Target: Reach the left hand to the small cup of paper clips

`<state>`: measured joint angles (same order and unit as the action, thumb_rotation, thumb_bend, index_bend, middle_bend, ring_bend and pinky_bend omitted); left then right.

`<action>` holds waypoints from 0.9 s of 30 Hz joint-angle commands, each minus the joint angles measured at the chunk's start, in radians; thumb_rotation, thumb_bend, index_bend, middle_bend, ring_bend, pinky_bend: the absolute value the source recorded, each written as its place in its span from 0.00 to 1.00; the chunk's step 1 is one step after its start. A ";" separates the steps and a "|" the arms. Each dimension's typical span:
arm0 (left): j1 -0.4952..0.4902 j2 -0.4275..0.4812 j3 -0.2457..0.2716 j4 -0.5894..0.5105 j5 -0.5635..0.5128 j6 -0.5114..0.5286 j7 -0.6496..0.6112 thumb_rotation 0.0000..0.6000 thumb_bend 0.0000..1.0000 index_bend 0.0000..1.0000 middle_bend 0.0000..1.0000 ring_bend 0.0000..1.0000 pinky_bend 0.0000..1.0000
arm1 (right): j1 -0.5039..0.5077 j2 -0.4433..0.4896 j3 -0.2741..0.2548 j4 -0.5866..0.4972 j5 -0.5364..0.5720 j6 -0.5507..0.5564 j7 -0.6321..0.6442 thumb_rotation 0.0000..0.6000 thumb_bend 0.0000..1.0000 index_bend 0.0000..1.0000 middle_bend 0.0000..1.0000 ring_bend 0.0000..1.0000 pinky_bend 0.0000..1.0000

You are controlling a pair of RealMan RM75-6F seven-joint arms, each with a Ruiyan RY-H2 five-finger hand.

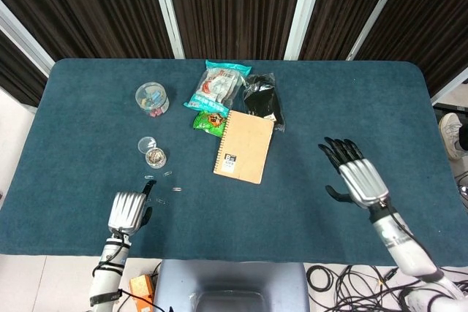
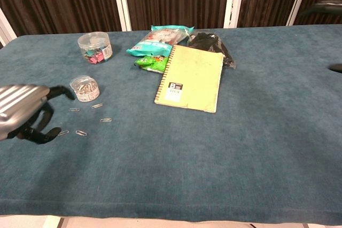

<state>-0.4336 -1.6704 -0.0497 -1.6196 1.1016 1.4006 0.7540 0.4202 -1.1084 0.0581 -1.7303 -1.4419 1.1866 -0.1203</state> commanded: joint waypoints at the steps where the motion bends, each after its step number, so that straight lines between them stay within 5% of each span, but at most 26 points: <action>1: 0.019 -0.019 0.002 0.037 -0.024 0.009 0.015 1.00 0.39 0.42 1.00 1.00 1.00 | -0.133 0.046 -0.110 0.050 -0.145 0.161 0.094 1.00 0.24 0.00 0.00 0.00 0.00; 8: 0.025 -0.046 -0.020 0.086 -0.069 -0.021 0.022 1.00 0.38 0.52 1.00 1.00 1.00 | -0.232 0.037 -0.169 0.160 -0.234 0.283 0.175 1.00 0.24 0.00 0.00 0.00 0.00; 17: 0.010 -0.086 -0.058 0.171 -0.041 -0.058 -0.061 1.00 0.33 0.52 1.00 1.00 1.00 | -0.234 0.031 -0.163 0.203 -0.225 0.250 0.230 1.00 0.24 0.00 0.00 0.00 0.00; 27: -0.011 -0.096 -0.112 0.182 -0.143 -0.117 -0.023 1.00 0.32 0.53 1.00 1.00 1.00 | -0.238 0.023 -0.153 0.230 -0.225 0.236 0.260 1.00 0.24 0.00 0.00 0.00 0.00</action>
<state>-0.4406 -1.7650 -0.1560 -1.4398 0.9659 1.2892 0.7248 0.1832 -1.0844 -0.0959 -1.5015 -1.6667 1.4230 0.1377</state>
